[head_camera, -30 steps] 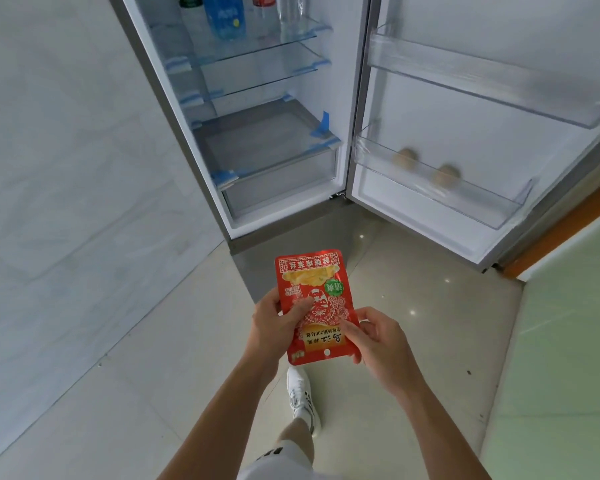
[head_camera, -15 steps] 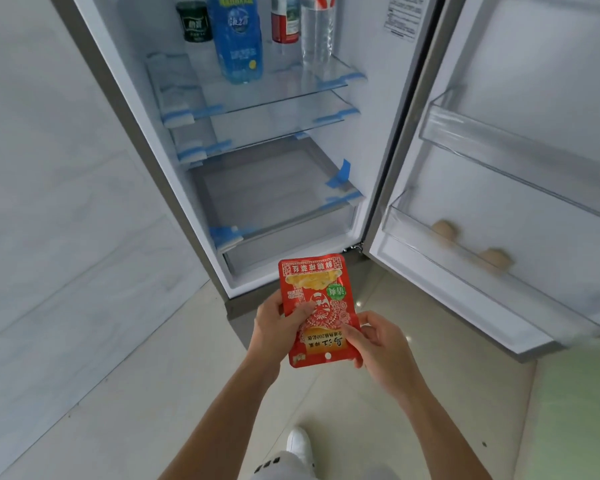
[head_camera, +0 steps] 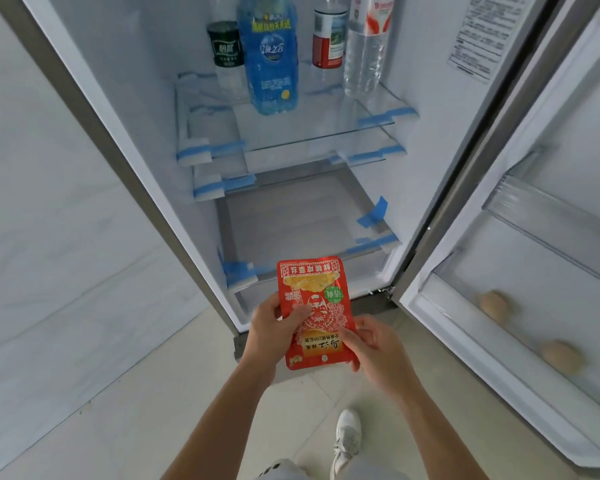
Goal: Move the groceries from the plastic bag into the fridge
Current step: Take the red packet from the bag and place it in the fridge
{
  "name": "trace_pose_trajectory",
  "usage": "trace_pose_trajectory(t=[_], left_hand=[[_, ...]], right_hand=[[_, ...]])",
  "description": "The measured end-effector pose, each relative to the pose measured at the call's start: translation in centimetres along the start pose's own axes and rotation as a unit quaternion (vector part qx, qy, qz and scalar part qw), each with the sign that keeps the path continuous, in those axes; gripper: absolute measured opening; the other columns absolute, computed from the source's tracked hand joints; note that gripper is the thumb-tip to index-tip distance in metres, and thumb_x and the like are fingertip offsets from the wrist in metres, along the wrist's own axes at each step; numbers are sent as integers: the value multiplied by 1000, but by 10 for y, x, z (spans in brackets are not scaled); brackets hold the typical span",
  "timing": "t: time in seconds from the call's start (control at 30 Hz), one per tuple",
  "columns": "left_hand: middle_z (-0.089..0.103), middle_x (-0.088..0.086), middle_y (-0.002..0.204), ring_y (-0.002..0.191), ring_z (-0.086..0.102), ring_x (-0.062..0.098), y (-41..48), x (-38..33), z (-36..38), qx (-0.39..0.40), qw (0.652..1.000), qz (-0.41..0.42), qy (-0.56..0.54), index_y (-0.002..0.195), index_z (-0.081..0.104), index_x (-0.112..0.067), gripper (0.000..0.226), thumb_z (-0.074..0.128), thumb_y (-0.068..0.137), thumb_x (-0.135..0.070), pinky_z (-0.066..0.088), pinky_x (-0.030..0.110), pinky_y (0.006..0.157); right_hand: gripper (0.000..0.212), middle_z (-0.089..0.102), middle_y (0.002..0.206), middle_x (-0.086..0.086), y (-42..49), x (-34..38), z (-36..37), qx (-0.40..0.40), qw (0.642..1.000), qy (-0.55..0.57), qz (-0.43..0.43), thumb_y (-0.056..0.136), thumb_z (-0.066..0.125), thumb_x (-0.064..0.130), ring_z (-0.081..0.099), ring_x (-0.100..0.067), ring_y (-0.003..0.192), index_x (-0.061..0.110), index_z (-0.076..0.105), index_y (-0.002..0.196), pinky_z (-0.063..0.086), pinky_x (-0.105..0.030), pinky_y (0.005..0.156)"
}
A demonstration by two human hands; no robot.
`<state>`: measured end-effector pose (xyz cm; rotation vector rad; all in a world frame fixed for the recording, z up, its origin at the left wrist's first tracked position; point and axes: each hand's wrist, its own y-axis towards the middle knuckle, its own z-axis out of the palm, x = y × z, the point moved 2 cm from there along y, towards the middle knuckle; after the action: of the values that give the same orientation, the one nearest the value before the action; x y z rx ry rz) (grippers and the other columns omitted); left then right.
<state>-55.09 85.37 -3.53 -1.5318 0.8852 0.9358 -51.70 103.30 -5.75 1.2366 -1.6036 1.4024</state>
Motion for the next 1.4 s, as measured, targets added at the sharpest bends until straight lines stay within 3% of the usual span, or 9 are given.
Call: trace_pose_trajectory(t=[0.17,0.3,0.47,0.6,0.7,1.07,1.2,1.3,1.4], left_hand=[[74,-10,93,74,75,11,30,-22,16,-50,998,-16,-47,100,59,-31,18,71,87,-35,60,30,63],[74,-7,96,76,76,13,49,-32,33,-78,994,-26,-67,104,60,-29,22,72,87,-34,62,34,68],[75,-10,88,75,75,11,63,-30,47,-104,991,-23,-87,101,62,-28,18,72,87,-31,61,31,65],[75,-5,98,80,76,16,69,-22,48,-116,990,-33,-75,106,63,-23,22,72,88,-29,63,40,75],[73,-4,104,84,75,18,78,-17,45,-121,990,-41,-62,109,62,-25,25,72,87,-31,63,43,77],[69,-14,92,74,72,6,154,-7,42,-102,994,-14,42,96,57,-30,21,74,84,-33,58,21,59],[64,-14,93,74,66,1,195,-6,39,-105,991,-1,88,105,55,-25,27,74,87,-33,51,14,54],[64,-12,93,73,65,1,230,-8,35,-95,987,0,130,104,54,-27,26,73,87,-34,51,17,57],[64,-12,93,69,59,-4,261,-16,29,-88,980,19,177,108,55,-25,26,71,89,-33,43,12,53]], right_hand=[[21,76,80,-2,55,26,-23,44,998,-36,-29,95,65,32,64,-12,53,12,61,100,54,-27,56],[19,76,78,4,87,37,-41,69,994,-71,-42,94,66,36,66,-12,54,18,60,96,55,-22,55],[32,77,84,8,113,35,-54,104,991,-75,-49,83,69,47,70,-14,62,21,61,99,57,-23,58],[27,77,83,5,123,23,-51,119,990,-65,-40,86,71,40,67,-14,56,17,63,100,57,-25,57],[35,76,80,5,129,21,-46,116,990,-66,-48,82,70,46,66,-9,57,17,63,101,54,-22,56],[26,73,88,18,179,8,-30,26,984,-133,-111,81,68,54,72,1,81,40,59,100,59,-20,66],[34,70,92,23,215,6,-19,-14,965,-225,-130,85,66,55,69,5,78,30,61,108,52,-7,70],[41,74,95,12,248,3,-10,-29,951,-286,-118,88,63,58,71,-5,81,24,60,112,60,-26,74],[40,74,93,8,281,7,2,-49,934,-332,-122,88,64,58,72,-12,79,23,60,108,62,-39,77]])
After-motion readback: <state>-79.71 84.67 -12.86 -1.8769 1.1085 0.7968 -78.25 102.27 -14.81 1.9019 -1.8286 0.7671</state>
